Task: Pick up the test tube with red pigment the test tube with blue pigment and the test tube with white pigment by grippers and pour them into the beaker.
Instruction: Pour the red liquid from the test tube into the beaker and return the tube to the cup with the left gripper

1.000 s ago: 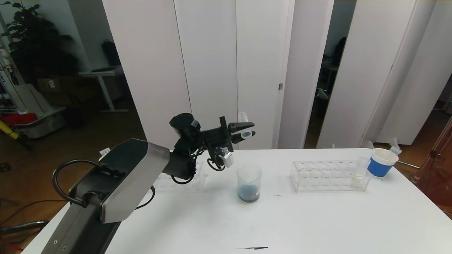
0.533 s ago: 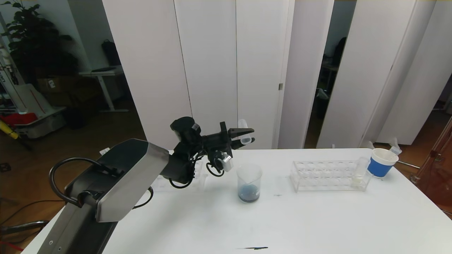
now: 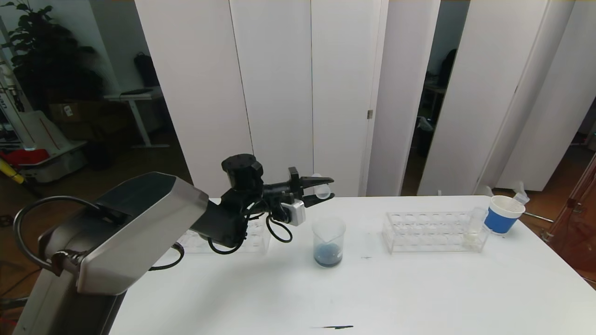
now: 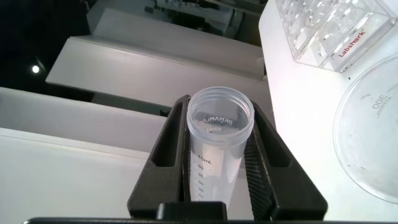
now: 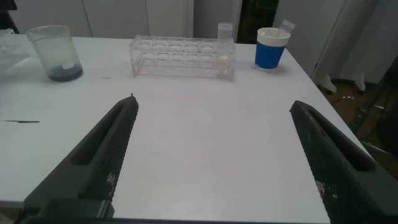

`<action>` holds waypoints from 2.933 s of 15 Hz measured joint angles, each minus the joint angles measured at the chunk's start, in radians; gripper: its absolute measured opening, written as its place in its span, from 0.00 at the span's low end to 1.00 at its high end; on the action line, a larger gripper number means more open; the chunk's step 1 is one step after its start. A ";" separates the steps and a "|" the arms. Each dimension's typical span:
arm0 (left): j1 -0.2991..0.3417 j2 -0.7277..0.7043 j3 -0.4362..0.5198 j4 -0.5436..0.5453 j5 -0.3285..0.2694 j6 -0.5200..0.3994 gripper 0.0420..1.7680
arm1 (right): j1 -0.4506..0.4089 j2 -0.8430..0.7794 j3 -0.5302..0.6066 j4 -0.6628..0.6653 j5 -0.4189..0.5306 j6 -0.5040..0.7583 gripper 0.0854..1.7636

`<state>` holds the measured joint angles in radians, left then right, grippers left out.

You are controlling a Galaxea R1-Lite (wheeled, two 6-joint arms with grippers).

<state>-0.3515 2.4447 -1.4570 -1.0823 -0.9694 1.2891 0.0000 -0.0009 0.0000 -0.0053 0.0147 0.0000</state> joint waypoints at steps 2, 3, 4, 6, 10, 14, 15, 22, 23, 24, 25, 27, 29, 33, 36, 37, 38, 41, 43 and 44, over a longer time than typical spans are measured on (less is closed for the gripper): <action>0.020 -0.056 0.012 0.136 0.027 -0.032 0.31 | 0.000 0.000 0.000 0.000 0.000 0.000 0.99; 0.034 -0.087 0.009 0.196 0.045 -0.051 0.31 | 0.000 0.000 0.000 0.000 0.000 0.000 0.99; 0.046 -0.112 0.007 0.227 0.064 -0.094 0.31 | 0.000 0.000 0.000 0.000 0.000 0.000 0.99; 0.064 -0.153 0.002 0.251 0.115 -0.207 0.31 | 0.000 0.000 0.000 0.000 0.000 0.000 0.99; 0.099 -0.209 -0.050 0.325 0.254 -0.432 0.31 | 0.000 0.000 0.000 0.000 0.000 0.000 0.99; 0.132 -0.262 -0.096 0.356 0.536 -0.798 0.31 | 0.000 0.000 0.000 0.000 0.000 0.000 0.99; 0.141 -0.287 -0.099 0.394 0.599 -0.876 0.31 | 0.000 0.000 0.000 0.000 0.000 0.000 0.99; 0.327 -0.474 -0.092 0.755 0.887 -1.132 0.31 | 0.000 0.000 0.000 0.000 0.000 0.000 0.99; 0.353 -0.497 -0.081 0.772 0.917 -1.157 0.31 | 0.000 0.000 0.000 0.000 0.000 0.000 0.99; 0.380 -0.516 -0.064 0.800 0.943 -1.166 0.31 | 0.000 0.000 0.000 0.000 0.000 0.000 0.99; 0.409 -0.533 -0.044 0.824 0.967 -1.173 0.31 | 0.000 0.000 0.000 0.000 0.000 0.000 0.99; 0.464 -0.561 -0.009 0.837 0.999 -1.255 0.31 | 0.000 0.000 0.000 0.000 0.000 0.000 0.99; 0.514 -0.580 0.032 0.827 1.008 -1.293 0.31 | 0.000 0.000 0.000 0.000 0.000 0.000 0.99; 0.588 -0.590 0.123 0.708 1.012 -1.288 0.31 | 0.000 0.000 0.000 0.000 0.000 0.000 0.99; 0.607 -0.565 0.155 0.658 1.011 -1.280 0.31 | 0.000 0.000 0.000 0.000 0.000 0.000 0.99; 0.608 -0.550 0.156 0.656 1.013 -1.281 0.31 | 0.000 0.000 0.000 0.000 0.000 0.000 0.99; 0.608 -0.531 0.152 0.652 1.014 -1.281 0.31 | 0.000 0.000 0.000 0.000 0.000 0.000 0.99; 0.611 -0.474 0.145 0.573 1.013 -1.279 0.31 | 0.000 0.000 0.000 0.000 0.000 0.000 0.99; 0.610 -0.439 0.143 0.555 1.012 -1.279 0.31 | 0.000 0.000 0.000 0.000 0.000 0.000 0.99; 0.610 -0.424 0.143 0.554 1.012 -1.281 0.31 | 0.000 0.000 0.000 0.000 0.001 0.000 0.99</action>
<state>0.2587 2.0211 -1.3143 -0.5285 0.0423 0.0085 0.0000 -0.0009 0.0000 -0.0053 0.0153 0.0000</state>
